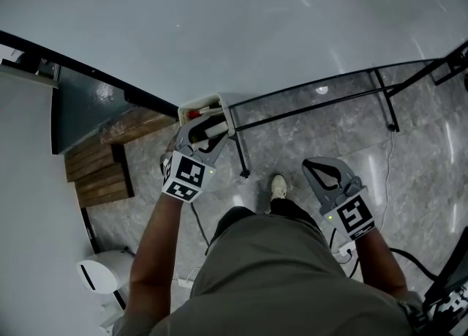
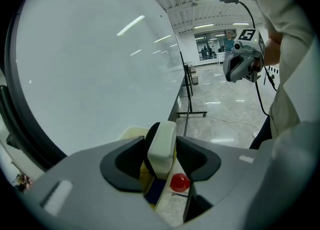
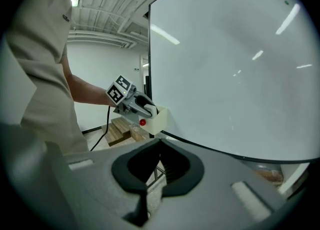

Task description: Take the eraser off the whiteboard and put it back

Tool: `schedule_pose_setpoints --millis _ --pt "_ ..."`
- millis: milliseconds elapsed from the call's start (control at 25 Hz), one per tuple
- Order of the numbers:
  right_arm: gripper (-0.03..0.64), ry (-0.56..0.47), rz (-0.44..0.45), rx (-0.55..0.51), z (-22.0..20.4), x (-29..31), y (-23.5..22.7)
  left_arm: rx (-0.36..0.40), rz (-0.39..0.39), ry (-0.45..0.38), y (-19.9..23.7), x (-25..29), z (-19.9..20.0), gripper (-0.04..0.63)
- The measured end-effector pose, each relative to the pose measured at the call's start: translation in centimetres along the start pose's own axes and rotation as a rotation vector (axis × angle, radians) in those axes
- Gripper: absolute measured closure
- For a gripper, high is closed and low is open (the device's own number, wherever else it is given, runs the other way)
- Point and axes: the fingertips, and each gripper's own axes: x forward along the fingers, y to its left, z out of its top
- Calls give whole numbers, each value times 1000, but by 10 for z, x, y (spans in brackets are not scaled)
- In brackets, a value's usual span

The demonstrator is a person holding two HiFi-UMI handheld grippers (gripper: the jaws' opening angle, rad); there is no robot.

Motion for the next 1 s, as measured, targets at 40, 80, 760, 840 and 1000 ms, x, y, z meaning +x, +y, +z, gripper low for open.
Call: schedule_pose_setpoints --millis 40,80,760,840,1000 --pt "614 -1 -3 -3 1 0 1 0 8 -8 1 -1 0 387" --pt "614 -3 -7 -1 4 -1 3 -2 14 -16 1 -3 0 385" --pt "614 -45 7 -119 49 -14 115 -174 104 -339 -36 -174 9 385" --pt "614 -44 14 -125 54 -15 144 -205 79 -386 -55 -209 5 387" --pt "614 -46 22 -140 60 -21 207 -283 42 -452 -96 -275 -10 414"
